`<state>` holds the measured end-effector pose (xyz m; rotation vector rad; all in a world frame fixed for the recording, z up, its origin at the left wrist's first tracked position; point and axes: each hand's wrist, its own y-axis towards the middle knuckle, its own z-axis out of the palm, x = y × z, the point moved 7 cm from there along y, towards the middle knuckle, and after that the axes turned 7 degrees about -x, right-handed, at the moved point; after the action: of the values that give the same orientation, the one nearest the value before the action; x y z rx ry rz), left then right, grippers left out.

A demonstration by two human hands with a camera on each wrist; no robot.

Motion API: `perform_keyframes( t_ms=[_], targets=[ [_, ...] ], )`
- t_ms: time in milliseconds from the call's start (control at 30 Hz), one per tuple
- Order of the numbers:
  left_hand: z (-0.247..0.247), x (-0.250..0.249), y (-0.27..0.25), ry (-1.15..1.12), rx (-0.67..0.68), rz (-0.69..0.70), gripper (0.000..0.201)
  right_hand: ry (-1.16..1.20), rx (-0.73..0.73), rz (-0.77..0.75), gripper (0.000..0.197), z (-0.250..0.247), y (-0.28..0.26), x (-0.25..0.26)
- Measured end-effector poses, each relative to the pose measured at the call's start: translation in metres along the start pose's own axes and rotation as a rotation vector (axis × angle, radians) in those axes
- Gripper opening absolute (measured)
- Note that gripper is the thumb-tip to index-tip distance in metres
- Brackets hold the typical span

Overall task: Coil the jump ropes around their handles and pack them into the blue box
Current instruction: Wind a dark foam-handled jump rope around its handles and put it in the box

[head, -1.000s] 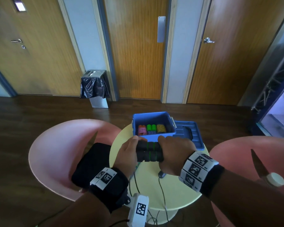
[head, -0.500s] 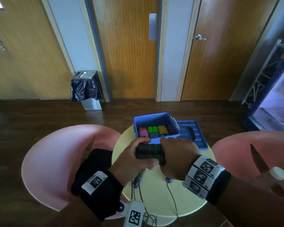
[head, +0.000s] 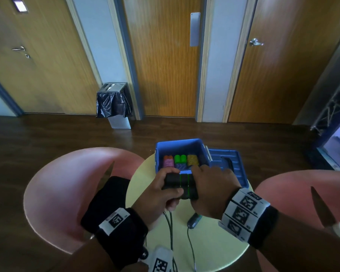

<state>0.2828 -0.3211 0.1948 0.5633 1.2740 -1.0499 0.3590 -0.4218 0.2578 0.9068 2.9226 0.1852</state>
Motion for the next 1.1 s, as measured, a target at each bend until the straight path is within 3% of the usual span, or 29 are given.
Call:
perform_keyframes(
  t_ms=[200,400,567,767,967,1100],
  targets=[
    [0.049,0.003,0.014,-0.077,-0.032,-0.012,0.063,0.039,0.04,-0.08,0.045,-0.003,0.0,-0.039],
    [0.079,0.017,0.02,-0.117,-0.068,-0.021,0.057,0.073,0.057,-0.094,0.037,0.007,-0.008,-0.072],
    [0.1,0.026,0.02,-0.157,-0.072,-0.017,0.05,0.067,0.068,-0.133,0.042,0.018,-0.013,-0.089],
    [0.114,0.03,0.024,-0.098,-0.08,0.014,0.053,0.063,0.076,-0.162,0.044,0.023,-0.015,-0.105],
    [0.118,0.029,0.029,0.166,-0.041,-0.004,0.041,0.065,0.101,-0.163,0.043,0.025,-0.014,-0.116],
    [0.119,0.026,0.03,0.144,-0.016,-0.015,0.04,0.078,0.089,-0.159,0.043,0.028,-0.014,-0.12]
  ],
)
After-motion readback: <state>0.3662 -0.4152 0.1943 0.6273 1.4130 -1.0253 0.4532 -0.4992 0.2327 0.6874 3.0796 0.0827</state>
